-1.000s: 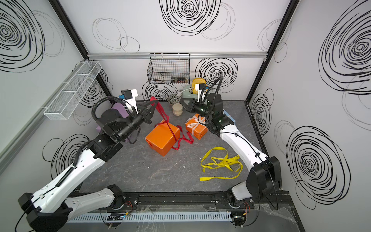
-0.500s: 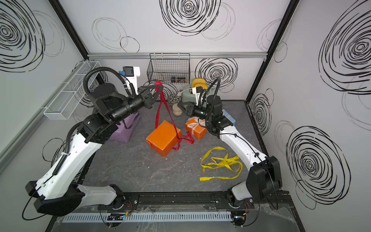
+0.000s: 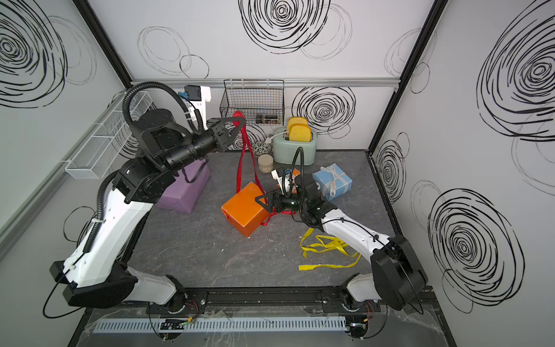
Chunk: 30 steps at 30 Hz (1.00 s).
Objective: Untie the ribbon bows on the gift boxes
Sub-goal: Pull the ribbon from the gift box.
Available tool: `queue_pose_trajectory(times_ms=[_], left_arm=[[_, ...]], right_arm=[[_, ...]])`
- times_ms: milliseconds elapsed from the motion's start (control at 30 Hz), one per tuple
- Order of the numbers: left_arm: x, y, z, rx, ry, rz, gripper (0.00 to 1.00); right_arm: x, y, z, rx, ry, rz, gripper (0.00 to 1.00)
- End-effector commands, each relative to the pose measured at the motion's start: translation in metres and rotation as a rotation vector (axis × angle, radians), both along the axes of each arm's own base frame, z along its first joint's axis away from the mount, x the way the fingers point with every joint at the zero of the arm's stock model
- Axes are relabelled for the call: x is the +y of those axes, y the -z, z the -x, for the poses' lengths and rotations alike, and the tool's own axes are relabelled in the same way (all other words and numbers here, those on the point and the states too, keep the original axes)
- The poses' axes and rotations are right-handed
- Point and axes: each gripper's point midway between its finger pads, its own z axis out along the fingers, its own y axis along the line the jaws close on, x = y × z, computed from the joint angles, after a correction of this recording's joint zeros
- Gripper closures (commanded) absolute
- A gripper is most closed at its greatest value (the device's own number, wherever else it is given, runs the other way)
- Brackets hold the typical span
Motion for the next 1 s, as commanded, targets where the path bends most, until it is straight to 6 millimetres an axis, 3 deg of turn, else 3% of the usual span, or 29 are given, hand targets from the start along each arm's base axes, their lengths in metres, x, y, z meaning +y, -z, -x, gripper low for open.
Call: queue_pose_trajectory(times_ms=[0,33,133,233,300,567,667,700,833,900,967], left_arm=[[0.002,-0.013,0.001,-0.022,-0.001,0.026,1.0],[0.002,-0.014,0.001,-0.024,-0.001,0.027,1.0],[0.003,-0.011,0.0,-0.018,-0.006,0.023,1.0],[0.003,-0.003,0.0,-0.011,-0.006,0.018,1.0],[0.005,0.005,0.0,-0.004,-0.007,0.017,1.0],[0.014,0.025,-0.001,0.018,-0.009,0.033,1.0],[0.015,0.026,-0.002,0.019,-0.012,0.034,1.0],[0.016,0.025,-0.002,0.018,-0.016,0.035,1.0],[0.02,0.024,-0.004,0.02,-0.026,0.036,1.0],[0.019,0.024,-0.003,0.021,-0.022,0.039,1.0],[0.019,0.022,-0.002,0.021,-0.02,0.043,1.0]], right_arm=[[0.009,-0.008,-0.009,-0.078,0.019,0.004,0.27],[0.012,-0.006,-0.009,-0.067,0.015,0.01,0.36],[0.016,-0.003,-0.015,-0.039,0.025,0.022,0.76],[0.012,-0.015,-0.023,-0.015,0.069,0.003,0.96],[0.01,-0.034,-0.025,-0.048,0.082,-0.046,1.0],[0.015,-0.123,-0.03,-0.168,0.089,-0.183,1.0],[0.016,-0.13,-0.031,-0.157,0.079,-0.151,1.0],[0.015,-0.125,-0.029,-0.155,0.077,-0.128,0.93],[0.001,-0.08,-0.015,-0.169,0.088,-0.08,0.46],[-0.004,-0.054,-0.006,-0.177,0.078,-0.074,0.29],[-0.006,-0.031,0.001,-0.163,0.064,-0.051,0.23]])
